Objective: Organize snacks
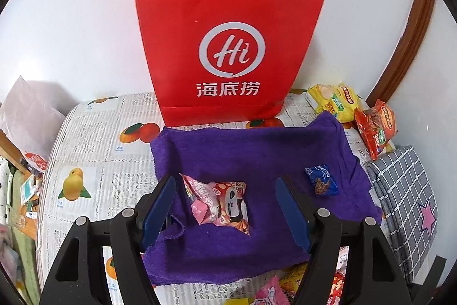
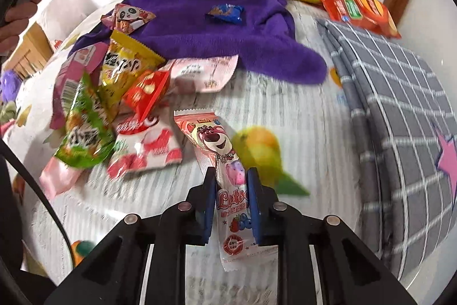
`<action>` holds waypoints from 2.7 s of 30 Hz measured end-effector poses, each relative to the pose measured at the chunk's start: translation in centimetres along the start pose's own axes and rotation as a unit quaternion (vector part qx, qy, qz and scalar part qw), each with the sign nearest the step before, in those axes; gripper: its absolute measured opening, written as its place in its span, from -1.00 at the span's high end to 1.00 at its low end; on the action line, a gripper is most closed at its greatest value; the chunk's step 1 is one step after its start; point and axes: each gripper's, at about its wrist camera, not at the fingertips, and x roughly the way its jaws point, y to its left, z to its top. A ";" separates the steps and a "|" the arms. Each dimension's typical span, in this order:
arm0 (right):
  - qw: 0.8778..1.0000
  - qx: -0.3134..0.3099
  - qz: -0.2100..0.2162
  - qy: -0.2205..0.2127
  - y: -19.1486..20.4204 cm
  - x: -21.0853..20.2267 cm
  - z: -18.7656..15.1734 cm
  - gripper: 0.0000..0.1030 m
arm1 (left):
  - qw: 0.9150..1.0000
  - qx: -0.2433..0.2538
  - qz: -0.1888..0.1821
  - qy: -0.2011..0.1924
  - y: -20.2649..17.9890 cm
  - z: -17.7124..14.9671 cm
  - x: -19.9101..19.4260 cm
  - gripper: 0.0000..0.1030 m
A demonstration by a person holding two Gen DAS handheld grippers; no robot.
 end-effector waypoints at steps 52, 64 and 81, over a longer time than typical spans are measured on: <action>0.991 0.061 -0.047 -0.108 1.1 0.3 -1.4 0.48 | 0.998 0.003 -0.022 0.059 -1.5 -16.4 3.0 -0.66; 0.986 0.106 0.038 -0.123 -0.9 -0.2 -2.0 0.66 | 0.998 -0.002 -0.030 0.055 0.2 -16.4 1.2 -0.12; 0.954 -0.039 -0.057 -0.293 7.9 -11.8 2.3 0.68 | 0.999 -0.018 -0.036 -0.006 1.9 -10.4 -5.7 -0.11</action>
